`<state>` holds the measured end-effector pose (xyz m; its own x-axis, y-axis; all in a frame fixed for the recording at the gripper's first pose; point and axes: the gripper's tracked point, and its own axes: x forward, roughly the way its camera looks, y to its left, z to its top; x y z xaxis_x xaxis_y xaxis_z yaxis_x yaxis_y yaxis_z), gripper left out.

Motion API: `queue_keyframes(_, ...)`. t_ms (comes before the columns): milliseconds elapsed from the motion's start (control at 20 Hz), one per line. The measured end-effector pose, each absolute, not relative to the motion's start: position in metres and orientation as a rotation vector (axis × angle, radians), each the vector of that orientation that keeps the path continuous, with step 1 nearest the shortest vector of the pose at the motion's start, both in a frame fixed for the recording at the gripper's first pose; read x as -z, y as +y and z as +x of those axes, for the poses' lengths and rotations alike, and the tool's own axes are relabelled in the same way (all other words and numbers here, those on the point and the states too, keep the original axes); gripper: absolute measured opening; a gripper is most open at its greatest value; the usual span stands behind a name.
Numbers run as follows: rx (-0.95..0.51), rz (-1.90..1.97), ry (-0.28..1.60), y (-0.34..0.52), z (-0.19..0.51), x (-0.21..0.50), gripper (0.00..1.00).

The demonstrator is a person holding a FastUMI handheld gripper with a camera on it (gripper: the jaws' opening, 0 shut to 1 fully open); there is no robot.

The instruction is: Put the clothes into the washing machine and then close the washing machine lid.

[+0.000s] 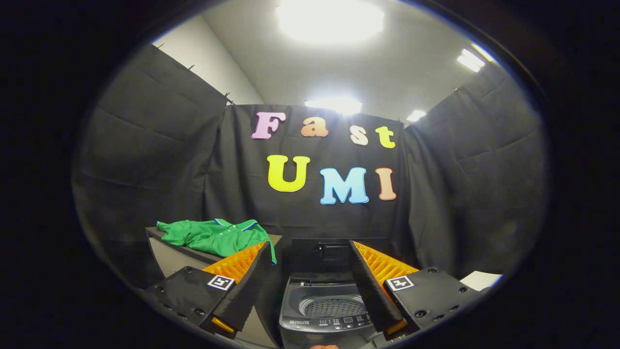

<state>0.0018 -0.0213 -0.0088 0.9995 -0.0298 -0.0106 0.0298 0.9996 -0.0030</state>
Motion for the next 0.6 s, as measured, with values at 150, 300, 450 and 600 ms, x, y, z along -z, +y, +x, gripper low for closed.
queue_keyframes(150, 0.03, 0.005, 0.016, -0.023, 0.005, 0.014, 0.98)
queue_keyframes(300, 0.019, 0.015, 0.037, -0.022, 0.008, 0.023, 0.98)
queue_keyframes(450, 0.01, 0.021, 0.041, -0.023, 0.013, 0.025, 0.98)
queue_keyframes(600, -0.004, 0.023, 0.045, -0.025, 0.018, 0.03, 0.98)
